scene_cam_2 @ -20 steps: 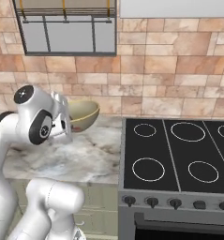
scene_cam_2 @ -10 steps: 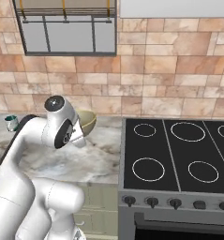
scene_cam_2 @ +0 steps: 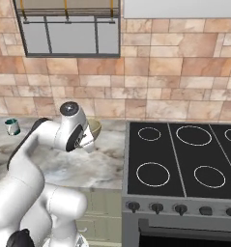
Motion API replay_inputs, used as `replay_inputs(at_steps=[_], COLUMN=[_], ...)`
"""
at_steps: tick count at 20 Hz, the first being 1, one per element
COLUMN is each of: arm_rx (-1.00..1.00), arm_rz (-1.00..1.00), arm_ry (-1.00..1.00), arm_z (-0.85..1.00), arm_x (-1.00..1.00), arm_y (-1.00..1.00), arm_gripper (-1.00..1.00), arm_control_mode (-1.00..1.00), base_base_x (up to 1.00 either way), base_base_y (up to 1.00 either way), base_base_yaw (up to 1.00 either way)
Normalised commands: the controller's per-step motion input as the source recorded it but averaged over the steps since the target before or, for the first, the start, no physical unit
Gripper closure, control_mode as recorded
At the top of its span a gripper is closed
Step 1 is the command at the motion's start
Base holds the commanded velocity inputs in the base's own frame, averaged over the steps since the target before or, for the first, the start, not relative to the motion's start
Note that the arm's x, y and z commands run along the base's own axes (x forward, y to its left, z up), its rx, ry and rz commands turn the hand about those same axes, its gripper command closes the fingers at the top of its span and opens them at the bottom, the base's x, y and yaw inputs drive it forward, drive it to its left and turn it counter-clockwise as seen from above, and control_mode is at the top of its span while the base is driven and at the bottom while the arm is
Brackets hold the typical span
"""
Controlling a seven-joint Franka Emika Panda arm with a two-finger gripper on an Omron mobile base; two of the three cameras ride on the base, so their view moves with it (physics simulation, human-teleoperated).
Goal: Clear the mugs and bowl far away from the sink.
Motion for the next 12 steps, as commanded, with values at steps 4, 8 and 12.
replay_inputs(at_steps=[4,8,12], arm_rx=[0.0,0.0,0.01], arm_rz=[0.02,0.02,0.02], arm_ry=[0.0,0.0,0.0], arm_z=[-0.47,-0.45,-0.46], arm_x=[0.33,0.33,0.37], arm_y=[0.0,0.0,0.0], arm_gripper=[1.0,1.0,1.0], arm_control_mode=[-1.0,-1.0,-1.0], base_base_x=[0.0,0.0,0.0], base_base_y=[0.0,0.0,0.0], base_base_yaw=[0.0,0.0,0.0])
